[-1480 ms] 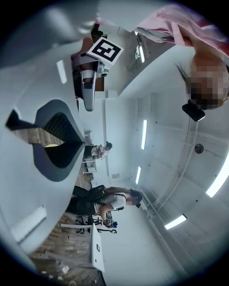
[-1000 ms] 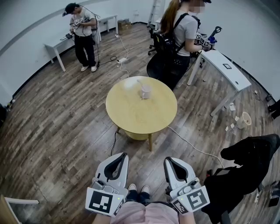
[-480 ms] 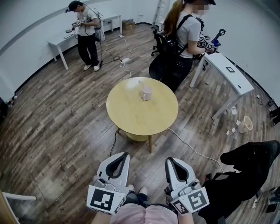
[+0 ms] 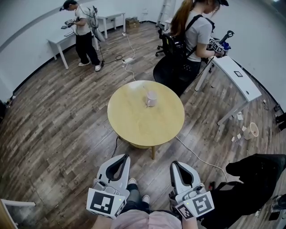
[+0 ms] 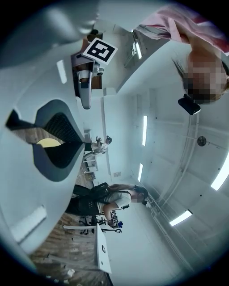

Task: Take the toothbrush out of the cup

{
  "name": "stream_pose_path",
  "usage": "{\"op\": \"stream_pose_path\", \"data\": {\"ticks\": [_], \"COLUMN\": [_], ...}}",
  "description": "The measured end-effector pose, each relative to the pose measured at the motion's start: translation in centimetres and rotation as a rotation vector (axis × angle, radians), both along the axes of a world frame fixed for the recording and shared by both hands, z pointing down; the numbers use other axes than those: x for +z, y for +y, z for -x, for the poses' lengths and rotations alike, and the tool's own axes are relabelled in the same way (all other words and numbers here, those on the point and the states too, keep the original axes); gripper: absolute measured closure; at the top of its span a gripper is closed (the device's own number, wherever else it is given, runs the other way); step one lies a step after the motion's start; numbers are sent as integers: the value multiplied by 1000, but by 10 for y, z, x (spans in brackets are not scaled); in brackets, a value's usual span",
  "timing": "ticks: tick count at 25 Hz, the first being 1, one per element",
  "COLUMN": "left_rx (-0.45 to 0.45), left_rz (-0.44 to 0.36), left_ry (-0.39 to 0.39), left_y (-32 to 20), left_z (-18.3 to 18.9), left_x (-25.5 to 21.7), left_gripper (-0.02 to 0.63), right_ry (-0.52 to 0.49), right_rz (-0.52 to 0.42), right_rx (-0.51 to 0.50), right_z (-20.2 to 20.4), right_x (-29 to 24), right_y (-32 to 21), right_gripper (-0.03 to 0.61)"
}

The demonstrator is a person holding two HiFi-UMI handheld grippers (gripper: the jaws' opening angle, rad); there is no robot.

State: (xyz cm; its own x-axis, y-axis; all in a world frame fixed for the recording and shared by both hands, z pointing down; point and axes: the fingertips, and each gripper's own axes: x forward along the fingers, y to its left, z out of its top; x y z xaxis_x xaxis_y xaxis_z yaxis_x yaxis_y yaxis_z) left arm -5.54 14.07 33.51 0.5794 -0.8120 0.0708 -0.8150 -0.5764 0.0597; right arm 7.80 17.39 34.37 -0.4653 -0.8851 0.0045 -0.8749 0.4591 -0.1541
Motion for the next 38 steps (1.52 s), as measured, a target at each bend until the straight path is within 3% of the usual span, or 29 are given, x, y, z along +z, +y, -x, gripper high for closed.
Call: {"op": "stream_pose_path", "data": {"ticks": [11,23,38], "left_rx": [63,-9,-7], "left_rz": [-9,-11,88], "left_ry": [-38,-24,-45], "left_y": [-119,-239,-347], "left_z": [5,-31,-56], "left_x": [-15,-15,17], "left_gripper": [617,617,617], "right_ry": [-7,2,0], "right_rz": [-15,-18,73], "right_rx": [35,-52,-41], "right_z": [13,-29,-51], "right_x": [-15,-13,17], "right_y": [-112,-242,-353], "right_gripper": [574,574,574]}}
